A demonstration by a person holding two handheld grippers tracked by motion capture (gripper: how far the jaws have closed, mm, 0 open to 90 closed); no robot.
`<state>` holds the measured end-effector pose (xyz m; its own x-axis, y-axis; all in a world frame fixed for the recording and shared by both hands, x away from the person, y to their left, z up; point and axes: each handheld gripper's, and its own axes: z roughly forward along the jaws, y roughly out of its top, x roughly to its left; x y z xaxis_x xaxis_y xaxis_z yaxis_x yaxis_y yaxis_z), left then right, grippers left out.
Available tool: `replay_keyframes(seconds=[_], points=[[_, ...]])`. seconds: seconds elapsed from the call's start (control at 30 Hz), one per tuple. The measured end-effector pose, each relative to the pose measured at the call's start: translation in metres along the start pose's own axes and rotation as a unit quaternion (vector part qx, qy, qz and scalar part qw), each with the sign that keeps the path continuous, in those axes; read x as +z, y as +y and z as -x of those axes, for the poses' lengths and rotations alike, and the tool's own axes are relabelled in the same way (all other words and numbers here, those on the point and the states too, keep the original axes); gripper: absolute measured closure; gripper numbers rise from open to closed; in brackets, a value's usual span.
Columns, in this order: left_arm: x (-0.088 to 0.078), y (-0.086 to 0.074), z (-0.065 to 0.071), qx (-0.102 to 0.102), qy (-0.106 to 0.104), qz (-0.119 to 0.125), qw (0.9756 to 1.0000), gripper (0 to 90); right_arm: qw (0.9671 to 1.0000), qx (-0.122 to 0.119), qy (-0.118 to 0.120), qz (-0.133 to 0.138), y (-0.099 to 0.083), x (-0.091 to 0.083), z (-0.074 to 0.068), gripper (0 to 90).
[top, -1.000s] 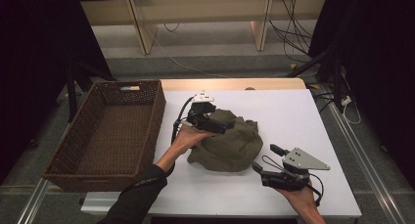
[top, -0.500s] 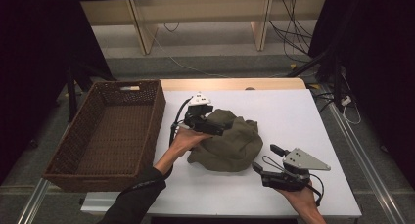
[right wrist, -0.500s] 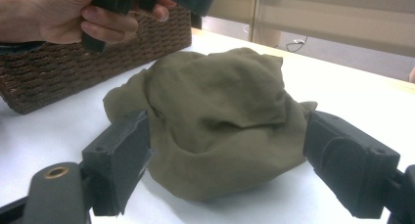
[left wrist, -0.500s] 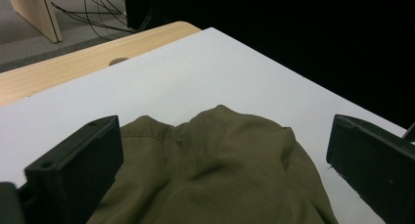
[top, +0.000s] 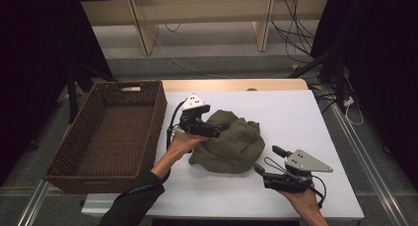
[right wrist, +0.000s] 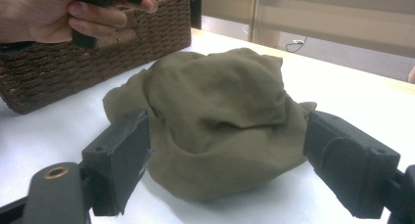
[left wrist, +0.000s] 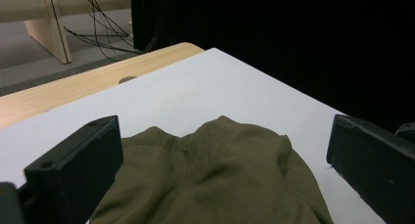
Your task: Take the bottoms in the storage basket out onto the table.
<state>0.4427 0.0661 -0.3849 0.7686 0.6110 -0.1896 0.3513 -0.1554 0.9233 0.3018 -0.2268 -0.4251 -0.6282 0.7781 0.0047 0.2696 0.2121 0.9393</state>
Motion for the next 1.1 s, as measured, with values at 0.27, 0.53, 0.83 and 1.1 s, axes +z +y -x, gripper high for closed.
replay_keyframes(seconds=[0.27, 0.53, 0.83, 1.1], points=[[-0.007, -0.002, 0.002, 0.006, 0.000, 0.012, 0.9999, 0.0, 1.0000, 0.001, -0.002, 0.004, 0.000, 0.000, 0.000, 18.6], [-0.013, -0.008, 0.007, 0.016, 0.000, 0.027, 0.9995, 0.0, 1.0000, 0.001, -0.004, 0.004, 0.000, -0.001, 0.000, 18.1], [-0.022, -0.014, 0.009, 0.020, 0.005, 0.042, 0.9989, 0.0, 1.0000, 0.001, -0.004, 0.003, 0.000, -0.001, 0.000, 17.7], [-0.029, -0.018, 0.014, 0.024, 0.003, 0.055, 0.9982, 0.0, 1.0000, 0.001, -0.004, 0.004, 0.000, -0.001, 0.000, 17.6]])
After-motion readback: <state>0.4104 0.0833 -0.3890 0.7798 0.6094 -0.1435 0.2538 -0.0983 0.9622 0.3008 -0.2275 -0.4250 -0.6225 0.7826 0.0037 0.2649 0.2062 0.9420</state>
